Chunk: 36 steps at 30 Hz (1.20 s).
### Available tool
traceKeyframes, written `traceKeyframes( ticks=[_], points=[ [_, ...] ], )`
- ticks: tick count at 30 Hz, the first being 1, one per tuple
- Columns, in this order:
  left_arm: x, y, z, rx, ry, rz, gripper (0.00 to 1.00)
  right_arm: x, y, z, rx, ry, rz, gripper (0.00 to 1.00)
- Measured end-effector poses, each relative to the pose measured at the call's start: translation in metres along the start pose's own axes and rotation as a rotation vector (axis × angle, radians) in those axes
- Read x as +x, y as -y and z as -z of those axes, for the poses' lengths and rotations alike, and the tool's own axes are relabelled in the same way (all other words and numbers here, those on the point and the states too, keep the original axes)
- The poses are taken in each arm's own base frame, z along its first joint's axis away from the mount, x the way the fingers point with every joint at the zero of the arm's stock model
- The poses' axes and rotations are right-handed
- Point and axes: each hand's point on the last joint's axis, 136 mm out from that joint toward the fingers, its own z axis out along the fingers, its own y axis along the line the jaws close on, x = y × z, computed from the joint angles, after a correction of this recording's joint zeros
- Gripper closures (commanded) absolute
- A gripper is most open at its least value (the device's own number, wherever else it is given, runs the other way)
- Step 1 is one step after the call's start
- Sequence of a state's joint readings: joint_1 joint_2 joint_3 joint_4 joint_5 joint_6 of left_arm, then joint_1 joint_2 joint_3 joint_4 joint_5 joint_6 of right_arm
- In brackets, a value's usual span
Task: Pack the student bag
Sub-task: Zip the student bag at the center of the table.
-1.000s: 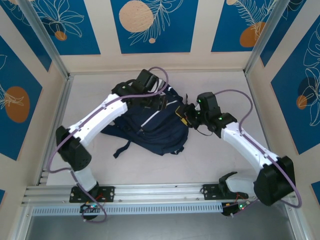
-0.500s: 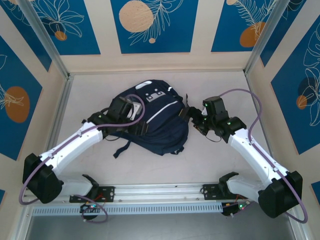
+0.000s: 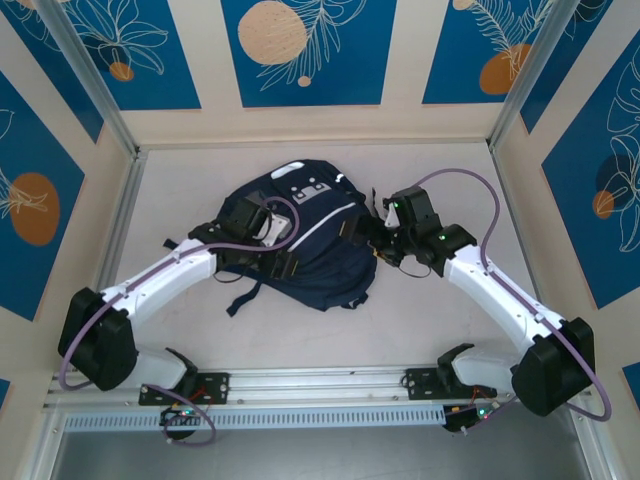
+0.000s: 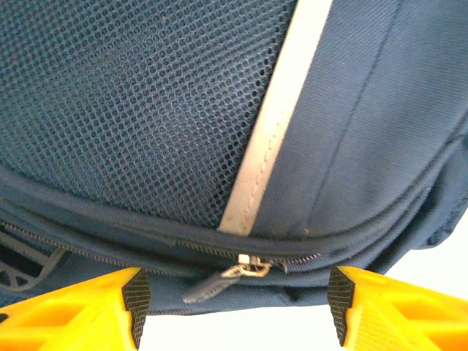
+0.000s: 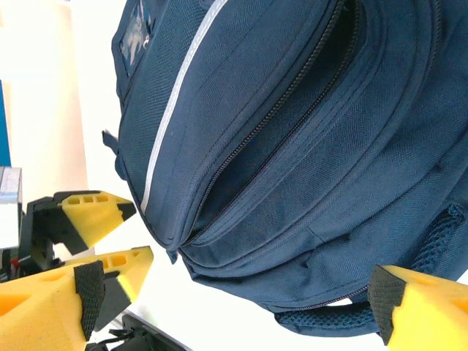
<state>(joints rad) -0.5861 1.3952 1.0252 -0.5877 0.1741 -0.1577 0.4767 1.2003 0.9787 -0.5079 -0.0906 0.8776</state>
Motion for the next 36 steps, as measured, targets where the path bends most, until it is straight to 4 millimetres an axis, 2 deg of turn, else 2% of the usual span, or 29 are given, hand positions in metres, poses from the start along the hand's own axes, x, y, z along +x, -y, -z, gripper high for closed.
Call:
traceKeyframes(
  ticks=[6,9,13,22,26,28,31,36],
  points=[
    [0.005,0.001,-0.012,0.041,-0.042,-0.014,0.38,0.004,0.000,-0.005,0.006,-0.021,0.001,0.06],
    [0.006,0.005,-0.014,0.070,-0.048,-0.021,0.45,0.005,0.000,-0.006,0.008,-0.025,0.002,0.07],
    [0.006,0.011,-0.014,0.102,-0.049,-0.040,0.60,0.006,0.000,-0.007,0.007,-0.030,0.002,0.08],
    [0.010,0.012,-0.018,0.115,-0.066,-0.035,0.74,0.005,-0.002,-0.008,0.005,-0.034,-0.002,0.09],
    [0.011,0.009,-0.018,0.099,-0.071,-0.034,0.83,0.008,-0.003,-0.011,0.005,-0.046,0.003,0.10],
    [0.012,0.007,-0.018,0.090,-0.076,-0.033,0.87,0.010,-0.003,-0.014,0.010,-0.059,0.004,0.12],
    [0.014,0.005,-0.018,0.078,-0.082,-0.032,0.93,0.016,-0.003,-0.021,0.020,-0.084,0.007,0.22],
    [0.016,0.003,-0.017,0.068,-0.089,-0.026,1.00,0.026,-0.013,-0.035,0.008,-0.130,0.037,0.31]
  ],
)
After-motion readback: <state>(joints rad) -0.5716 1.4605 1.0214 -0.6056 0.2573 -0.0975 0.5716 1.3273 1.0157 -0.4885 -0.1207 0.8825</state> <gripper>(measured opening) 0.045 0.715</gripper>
